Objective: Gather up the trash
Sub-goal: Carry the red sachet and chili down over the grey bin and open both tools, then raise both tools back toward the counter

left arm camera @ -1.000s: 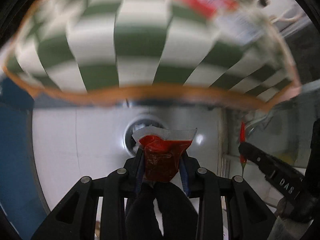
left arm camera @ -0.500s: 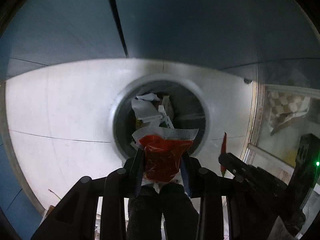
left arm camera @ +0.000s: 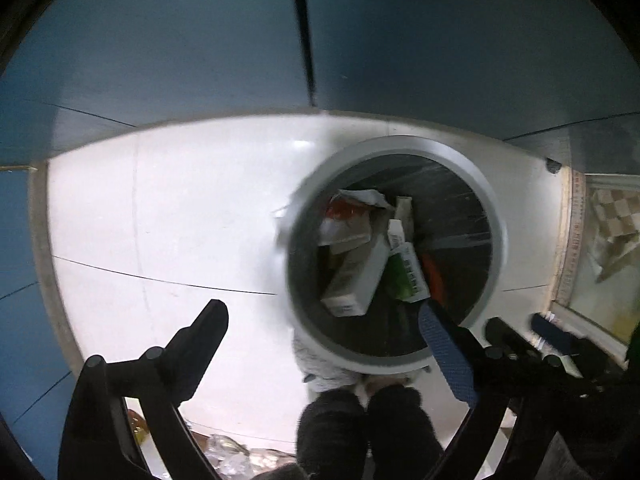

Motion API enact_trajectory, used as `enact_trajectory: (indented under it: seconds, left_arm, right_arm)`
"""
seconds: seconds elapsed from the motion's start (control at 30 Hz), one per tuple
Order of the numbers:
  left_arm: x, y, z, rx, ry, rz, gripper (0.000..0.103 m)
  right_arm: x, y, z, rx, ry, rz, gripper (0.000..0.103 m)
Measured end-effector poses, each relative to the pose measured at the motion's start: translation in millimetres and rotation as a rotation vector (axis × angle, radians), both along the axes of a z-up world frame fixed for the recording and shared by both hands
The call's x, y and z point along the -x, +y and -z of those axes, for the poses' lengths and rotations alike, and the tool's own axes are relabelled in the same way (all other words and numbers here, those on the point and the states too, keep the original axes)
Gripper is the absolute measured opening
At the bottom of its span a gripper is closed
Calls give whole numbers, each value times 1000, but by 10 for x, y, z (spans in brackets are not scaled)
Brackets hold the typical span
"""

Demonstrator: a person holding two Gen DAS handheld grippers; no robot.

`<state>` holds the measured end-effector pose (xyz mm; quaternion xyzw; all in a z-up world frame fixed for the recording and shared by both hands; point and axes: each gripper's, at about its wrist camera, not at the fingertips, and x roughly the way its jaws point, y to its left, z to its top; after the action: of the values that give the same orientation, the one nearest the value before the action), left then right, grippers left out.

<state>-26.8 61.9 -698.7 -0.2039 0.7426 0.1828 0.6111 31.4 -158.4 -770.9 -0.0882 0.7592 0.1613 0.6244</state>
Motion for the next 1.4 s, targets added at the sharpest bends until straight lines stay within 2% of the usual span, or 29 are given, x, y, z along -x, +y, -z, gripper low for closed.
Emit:
enact_trajectory:
  seconds: [0.07,0.13,0.27,0.43,0.83,1.0,1.1,1.2,1.27,1.4]
  left_arm:
    - [51,13,-116,-21,-15,6,98]
    - [110,10,-269,-55,-12,10,99]
    - [223,-20,-617,-108,-10,22,99]
    - [307,-127,-1116,-122,-21,27,99]
    - [497,-374,-2741,-111,-108,17,99]
    - [612,-447,-3495,-150,-164,19,99]
    - [678,-473,-3832,-157,-180,27,99]
    - [724,-498,-4188,-199,-205,52,99]
    - [734,-498,-4401,-232,-218,63,99]
    - [689,-394,-4815,-251,-302,40,99]
  right_arm:
    - [18,9,-102,19,-20,-17,96]
    - [34,-18,-214,33,-30,-22,103]
    - [56,-79,-501,66,-51,-36,103]
    - [95,-182,-1127,68,-99,-47,103]
    - [293,-416,-3318,10,-218,-30,103]
    - [474,-476,-4307,-11,-289,-57,103]
    - [595,-444,-4750,-26,-313,-84,103]
    - [719,-409,-5206,-51,-326,-101,103]
    - [772,-400,-5376,-73,-324,-101,103]
    - [811,-407,-5758,-157,-315,-64,103]
